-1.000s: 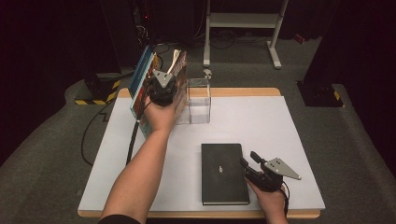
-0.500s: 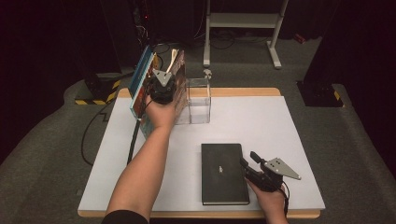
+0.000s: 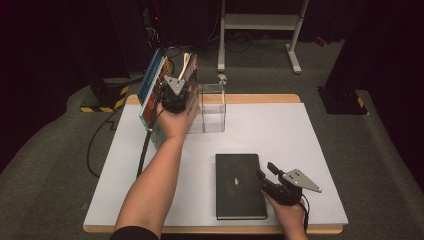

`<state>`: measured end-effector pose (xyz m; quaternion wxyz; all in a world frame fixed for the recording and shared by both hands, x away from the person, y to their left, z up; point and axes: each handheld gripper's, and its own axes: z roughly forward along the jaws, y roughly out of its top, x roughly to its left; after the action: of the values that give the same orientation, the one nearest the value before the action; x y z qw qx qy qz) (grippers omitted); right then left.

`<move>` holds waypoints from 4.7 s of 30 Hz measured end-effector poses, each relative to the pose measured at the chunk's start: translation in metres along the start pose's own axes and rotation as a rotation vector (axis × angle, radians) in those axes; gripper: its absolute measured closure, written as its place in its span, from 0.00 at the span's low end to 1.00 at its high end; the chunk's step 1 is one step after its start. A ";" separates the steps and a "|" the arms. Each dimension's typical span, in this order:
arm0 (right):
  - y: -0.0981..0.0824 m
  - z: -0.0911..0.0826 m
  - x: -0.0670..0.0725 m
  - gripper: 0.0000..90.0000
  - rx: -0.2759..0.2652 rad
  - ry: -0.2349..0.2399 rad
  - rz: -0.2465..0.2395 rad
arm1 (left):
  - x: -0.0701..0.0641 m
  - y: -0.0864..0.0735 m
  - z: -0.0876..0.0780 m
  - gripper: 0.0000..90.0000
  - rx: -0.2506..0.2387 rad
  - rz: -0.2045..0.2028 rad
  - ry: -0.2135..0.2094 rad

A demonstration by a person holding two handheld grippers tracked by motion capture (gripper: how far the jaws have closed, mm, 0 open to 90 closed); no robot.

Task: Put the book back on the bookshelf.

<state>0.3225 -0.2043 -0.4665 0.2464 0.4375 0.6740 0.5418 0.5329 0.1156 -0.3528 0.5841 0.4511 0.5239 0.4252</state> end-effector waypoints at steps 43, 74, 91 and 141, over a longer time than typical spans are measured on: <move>-0.001 0.004 0.007 0.54 0.011 0.023 -0.004 | 0.011 -0.016 -0.028 0.69 0.018 0.001 0.068; -0.001 0.006 0.009 0.53 0.020 0.026 -0.013 | 0.014 -0.013 -0.040 0.65 0.038 -0.024 0.058; -0.001 0.006 0.010 0.53 0.021 0.028 -0.015 | 0.015 -0.012 -0.058 0.62 0.040 -0.031 0.049; -0.002 0.005 0.009 0.53 0.024 0.029 -0.021 | 0.011 -0.018 -0.141 0.64 0.089 -0.006 -0.112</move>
<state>0.3211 -0.1939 -0.4685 0.2369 0.4255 0.6885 0.5374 0.3942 0.1339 -0.3793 0.5930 0.4981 0.5104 0.3739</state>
